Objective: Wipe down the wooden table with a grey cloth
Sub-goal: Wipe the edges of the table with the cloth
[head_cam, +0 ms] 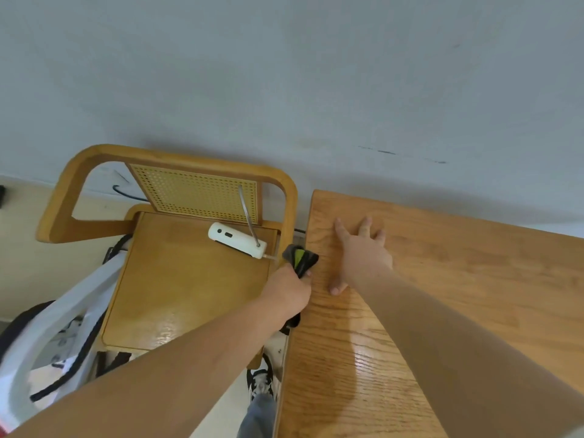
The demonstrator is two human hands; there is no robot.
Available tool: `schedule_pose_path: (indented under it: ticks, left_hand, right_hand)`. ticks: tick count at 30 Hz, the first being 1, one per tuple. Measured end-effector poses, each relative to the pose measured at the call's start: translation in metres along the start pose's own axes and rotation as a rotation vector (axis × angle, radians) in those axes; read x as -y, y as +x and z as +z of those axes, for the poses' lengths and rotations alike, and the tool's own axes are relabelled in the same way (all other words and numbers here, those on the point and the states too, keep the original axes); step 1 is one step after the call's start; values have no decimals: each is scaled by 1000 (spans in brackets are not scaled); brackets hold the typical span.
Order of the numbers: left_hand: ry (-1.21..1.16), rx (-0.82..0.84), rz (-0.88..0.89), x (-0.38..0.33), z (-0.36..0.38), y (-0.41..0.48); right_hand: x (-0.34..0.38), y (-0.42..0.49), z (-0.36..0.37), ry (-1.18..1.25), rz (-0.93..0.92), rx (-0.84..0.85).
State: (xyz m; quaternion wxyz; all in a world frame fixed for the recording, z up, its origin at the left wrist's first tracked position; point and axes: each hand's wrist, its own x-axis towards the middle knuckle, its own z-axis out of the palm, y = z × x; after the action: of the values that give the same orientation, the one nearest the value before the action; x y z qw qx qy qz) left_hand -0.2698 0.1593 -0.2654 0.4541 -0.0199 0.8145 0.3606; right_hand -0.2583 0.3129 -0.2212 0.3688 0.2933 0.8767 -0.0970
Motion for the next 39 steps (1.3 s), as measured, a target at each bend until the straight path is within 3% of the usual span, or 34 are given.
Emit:
schedule_pose_path:
  ticks: [5, 10, 14, 19, 22, 28, 36, 39]
  left_hand:
    - [-54, -90, 77, -54, -7, 51]
    - [-173, -70, 214, -95, -22, 82]
    - [-6, -120, 150, -51, -5, 60]
    - [106, 59, 46, 29, 12, -5]
    - [42, 119, 76, 22, 4, -5]
    - [-4, -30, 159, -16, -4, 33]
    - [239, -54, 67, 113, 54, -77]
    - [318, -79, 38, 137, 68, -117]
  right_hand:
    - [0, 12, 0, 40, 11, 17]
    - [-4, 16, 2, 69, 6, 27]
    - [0, 16, 1, 67, 12, 18]
    - [0, 12, -1, 78, 10, 1]
    - [1, 10, -1, 86, 7, -6]
    - [-6, 8, 5, 93, -1, -59]
    - [-21, -13, 31, 222, -47, -242]
    - [-25, -36, 50, 16, -108, -396]
